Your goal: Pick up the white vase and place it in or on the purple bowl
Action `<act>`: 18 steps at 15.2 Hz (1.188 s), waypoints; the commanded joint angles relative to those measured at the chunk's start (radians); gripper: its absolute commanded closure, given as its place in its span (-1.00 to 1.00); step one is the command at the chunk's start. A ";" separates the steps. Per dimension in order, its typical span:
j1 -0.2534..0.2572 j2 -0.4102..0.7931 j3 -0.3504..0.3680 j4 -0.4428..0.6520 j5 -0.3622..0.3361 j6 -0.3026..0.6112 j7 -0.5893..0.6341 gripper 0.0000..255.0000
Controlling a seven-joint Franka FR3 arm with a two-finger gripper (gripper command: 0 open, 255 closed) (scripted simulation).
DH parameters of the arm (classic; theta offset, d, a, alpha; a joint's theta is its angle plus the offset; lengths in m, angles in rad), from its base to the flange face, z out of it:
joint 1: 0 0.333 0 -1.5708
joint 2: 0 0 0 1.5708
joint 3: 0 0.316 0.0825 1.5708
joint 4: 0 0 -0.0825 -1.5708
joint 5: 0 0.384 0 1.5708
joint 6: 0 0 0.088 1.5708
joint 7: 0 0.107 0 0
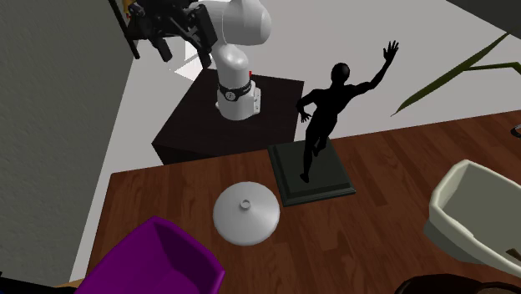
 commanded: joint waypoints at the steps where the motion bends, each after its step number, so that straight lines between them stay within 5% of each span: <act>1: 0.000 0.000 0.000 0.000 0.000 0.000 0.000 -1.00; 11: 0.052 0.236 0.156 -0.059 0.048 0.350 0.130 -1.00; 18: 0.062 0.478 0.260 -0.010 0.015 0.573 0.245 -1.00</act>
